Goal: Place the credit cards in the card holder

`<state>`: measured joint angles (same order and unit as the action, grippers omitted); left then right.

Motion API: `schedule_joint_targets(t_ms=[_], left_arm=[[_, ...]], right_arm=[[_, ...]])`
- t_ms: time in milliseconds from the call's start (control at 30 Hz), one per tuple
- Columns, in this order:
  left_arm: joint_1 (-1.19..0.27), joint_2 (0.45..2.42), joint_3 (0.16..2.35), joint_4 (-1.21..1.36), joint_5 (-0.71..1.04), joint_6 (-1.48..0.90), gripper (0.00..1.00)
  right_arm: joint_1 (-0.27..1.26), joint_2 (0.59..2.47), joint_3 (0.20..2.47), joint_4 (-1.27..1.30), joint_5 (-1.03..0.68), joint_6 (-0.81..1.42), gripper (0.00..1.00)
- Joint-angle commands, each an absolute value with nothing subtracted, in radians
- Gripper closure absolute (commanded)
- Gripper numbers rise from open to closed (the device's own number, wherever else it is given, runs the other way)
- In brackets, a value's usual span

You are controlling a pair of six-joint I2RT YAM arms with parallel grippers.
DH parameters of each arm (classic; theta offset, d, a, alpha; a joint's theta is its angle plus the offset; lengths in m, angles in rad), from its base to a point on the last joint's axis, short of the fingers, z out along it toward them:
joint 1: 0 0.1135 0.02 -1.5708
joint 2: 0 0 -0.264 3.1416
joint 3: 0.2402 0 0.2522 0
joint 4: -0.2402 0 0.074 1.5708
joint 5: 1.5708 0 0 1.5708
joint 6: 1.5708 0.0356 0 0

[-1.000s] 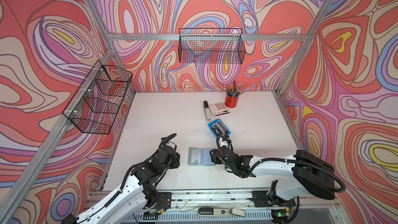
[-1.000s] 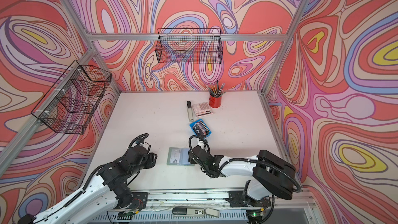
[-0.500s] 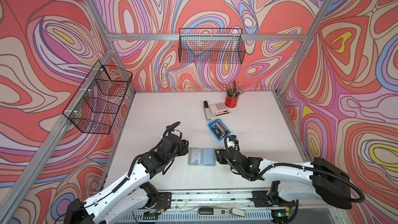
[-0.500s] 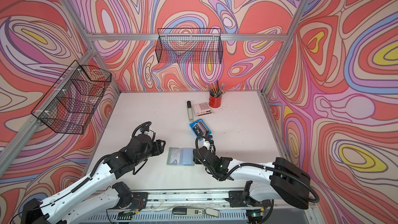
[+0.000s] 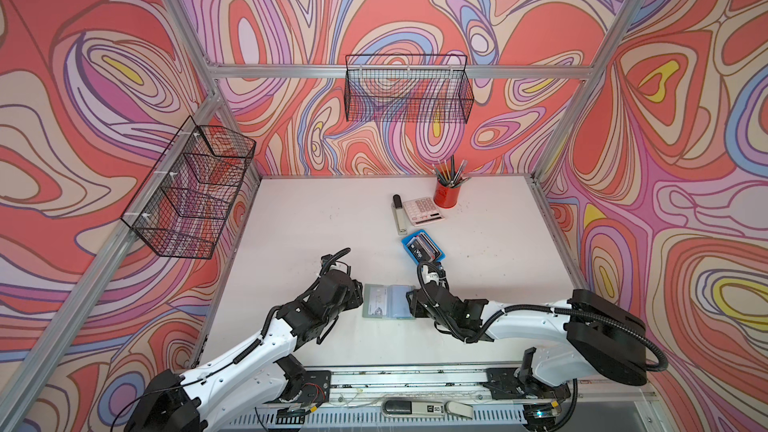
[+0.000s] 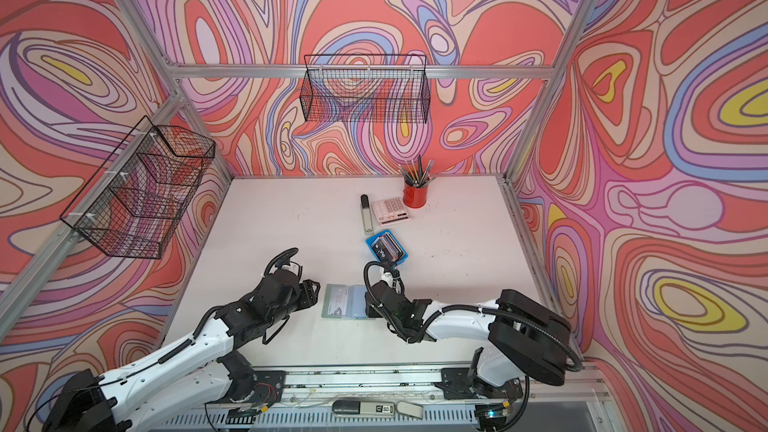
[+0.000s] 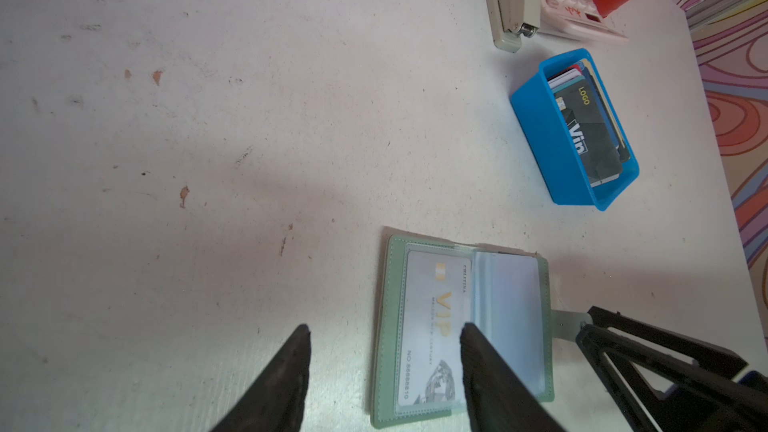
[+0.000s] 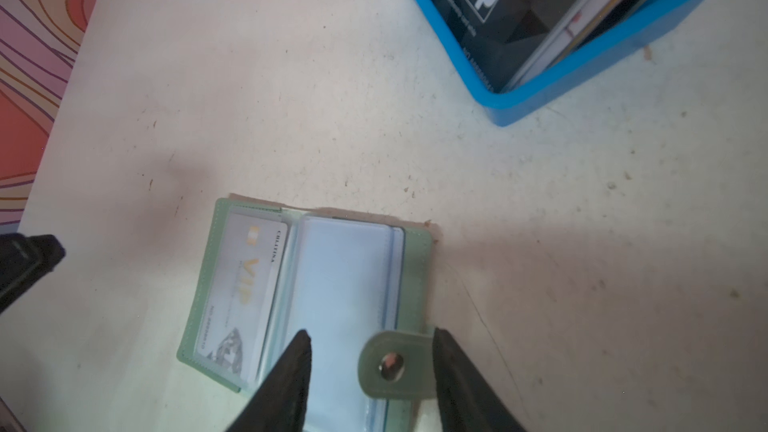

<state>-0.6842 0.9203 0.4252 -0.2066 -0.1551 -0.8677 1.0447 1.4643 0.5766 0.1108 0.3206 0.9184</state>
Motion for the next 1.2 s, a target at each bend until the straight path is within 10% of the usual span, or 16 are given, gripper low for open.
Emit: schedule_joint_targets(t_ms=[0, 367, 1167], left_arm=[[-0.675, 0.954, 0.415, -0.163, -0.134, -0.905, 0.41], [-0.672, 1.146, 0.432, -0.097, -0.041, -0.950, 0.45], [-0.671, 1.240, 0.450, -0.060, 0.067, -0.970, 0.43]], right_arm=[[1.047, 1.493, 0.605, 0.114, 0.319, 0.917, 0.51], [1.205, 1.380, 0.669, -0.055, 0.532, 0.946, 0.52], [1.147, 1.613, 0.688, 0.041, 0.411, 0.978, 0.44]])
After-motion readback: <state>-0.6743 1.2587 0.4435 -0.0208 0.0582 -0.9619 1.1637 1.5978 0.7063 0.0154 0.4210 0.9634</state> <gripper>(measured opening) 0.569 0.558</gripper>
